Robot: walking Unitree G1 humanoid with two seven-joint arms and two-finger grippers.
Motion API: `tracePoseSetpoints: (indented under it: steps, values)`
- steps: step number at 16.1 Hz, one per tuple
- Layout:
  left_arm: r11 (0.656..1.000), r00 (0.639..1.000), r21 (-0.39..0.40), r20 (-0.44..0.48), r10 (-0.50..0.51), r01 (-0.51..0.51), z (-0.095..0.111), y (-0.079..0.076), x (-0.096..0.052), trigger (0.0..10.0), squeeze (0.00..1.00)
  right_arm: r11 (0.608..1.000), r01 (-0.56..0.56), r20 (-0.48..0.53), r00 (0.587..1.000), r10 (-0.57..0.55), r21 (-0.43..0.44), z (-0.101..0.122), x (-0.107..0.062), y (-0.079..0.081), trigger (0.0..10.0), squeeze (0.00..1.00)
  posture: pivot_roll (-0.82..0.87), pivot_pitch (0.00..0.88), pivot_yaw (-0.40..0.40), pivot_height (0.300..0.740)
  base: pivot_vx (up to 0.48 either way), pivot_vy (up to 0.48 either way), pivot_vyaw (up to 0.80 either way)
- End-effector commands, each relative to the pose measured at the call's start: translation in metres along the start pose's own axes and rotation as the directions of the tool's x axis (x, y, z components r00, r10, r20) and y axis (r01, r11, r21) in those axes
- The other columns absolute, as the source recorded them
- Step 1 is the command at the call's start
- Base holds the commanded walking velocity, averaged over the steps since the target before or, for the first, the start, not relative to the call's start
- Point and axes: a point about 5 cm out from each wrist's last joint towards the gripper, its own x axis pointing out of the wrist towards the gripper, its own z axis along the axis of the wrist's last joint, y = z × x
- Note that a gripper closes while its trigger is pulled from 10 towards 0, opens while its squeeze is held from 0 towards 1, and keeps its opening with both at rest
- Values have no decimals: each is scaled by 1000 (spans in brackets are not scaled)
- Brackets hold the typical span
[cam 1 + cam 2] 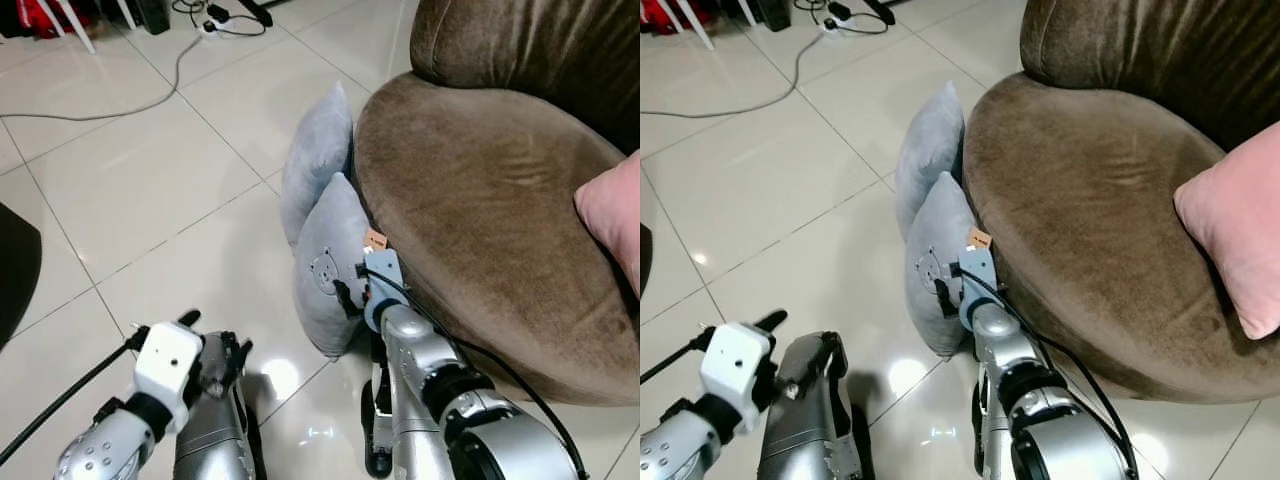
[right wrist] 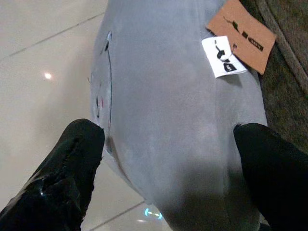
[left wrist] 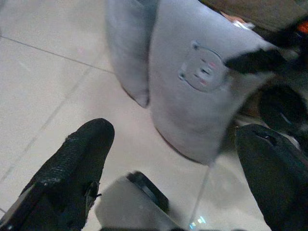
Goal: Move the pillow to the sofa from floor
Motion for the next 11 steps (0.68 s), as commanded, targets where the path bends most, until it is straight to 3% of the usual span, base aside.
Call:
tracePoseSetpoints:
  steps: [1, 2, 3, 7, 11]
  values:
    - [999, 999, -18, -38, -35, 34, -5, -4, -4, 10000, 290, 1000, 12, -34, 999, -11, 18, -7, 0, 2, 9255, 0, -3, 285, -1, 505, 0, 0, 0]
    - [999, 998, -20, -42, -41, 41, -5, -4, -5, 10000, 294, 999, 21, -31, 999, -20, 27, -6, 0, 2, 3882, 0, -3, 285, -1, 505, 0, 0, 0]
    - [998, 997, -28, -50, -50, 48, -6, -4, -6, 10000, 294, 999, 18, -25, 1000, -17, 38, -4, 1, 3, 0, 0, -2, 283, -1, 505, 0, 0, 0]
    - [997, 994, -20, -83, -72, 71, -8, -3, -7, 10000, 290, 998, 39, -21, 999, -40, -54, -4, 1, 1, 0, 0, -2, 280, 0, 505, 0, 0, 0]
    - [996, 990, -24, -108, -88, 86, -11, -1, -7, 10000, 298, 995, 30, -35, 999, -33, -93, -5, 1, 1, 0, 0, -3, 274, 0, 505, 0, 0, 0]
